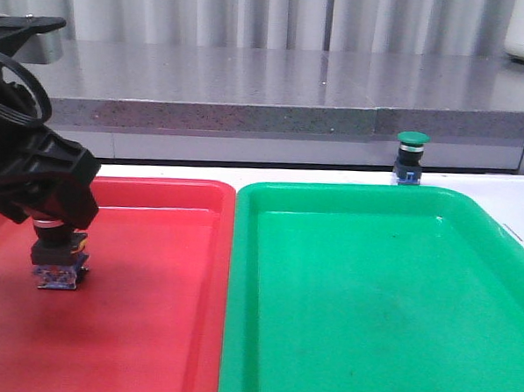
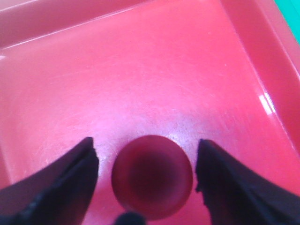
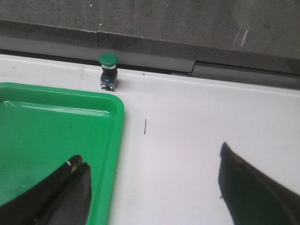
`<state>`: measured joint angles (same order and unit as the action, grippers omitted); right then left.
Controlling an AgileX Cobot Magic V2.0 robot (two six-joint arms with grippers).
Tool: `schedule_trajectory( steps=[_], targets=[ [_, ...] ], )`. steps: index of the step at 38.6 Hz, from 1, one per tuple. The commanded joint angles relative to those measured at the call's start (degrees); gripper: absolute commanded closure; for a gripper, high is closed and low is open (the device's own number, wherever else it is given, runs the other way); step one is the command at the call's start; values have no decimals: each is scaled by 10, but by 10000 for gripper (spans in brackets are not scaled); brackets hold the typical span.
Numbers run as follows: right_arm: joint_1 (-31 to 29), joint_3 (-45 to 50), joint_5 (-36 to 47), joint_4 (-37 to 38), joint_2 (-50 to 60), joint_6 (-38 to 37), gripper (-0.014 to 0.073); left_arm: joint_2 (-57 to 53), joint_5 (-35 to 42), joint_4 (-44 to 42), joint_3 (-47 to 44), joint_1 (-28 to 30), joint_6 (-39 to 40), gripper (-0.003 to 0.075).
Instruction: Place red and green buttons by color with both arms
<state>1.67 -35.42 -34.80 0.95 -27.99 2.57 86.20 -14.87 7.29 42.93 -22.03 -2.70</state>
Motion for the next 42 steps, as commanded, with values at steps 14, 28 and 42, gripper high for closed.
schedule_trajectory(
  steps=[14,28,42],
  targets=[
    [-4,-19,41,6,-7,6,15,-150,-51,7,13,-5,2,219],
    [-4,-19,41,6,-7,6,15,-375,-154,7,13,-5,2,219],
    [-4,-19,41,6,-7,6,15,-524,-247,7,13,-5,2,220]
  ],
)
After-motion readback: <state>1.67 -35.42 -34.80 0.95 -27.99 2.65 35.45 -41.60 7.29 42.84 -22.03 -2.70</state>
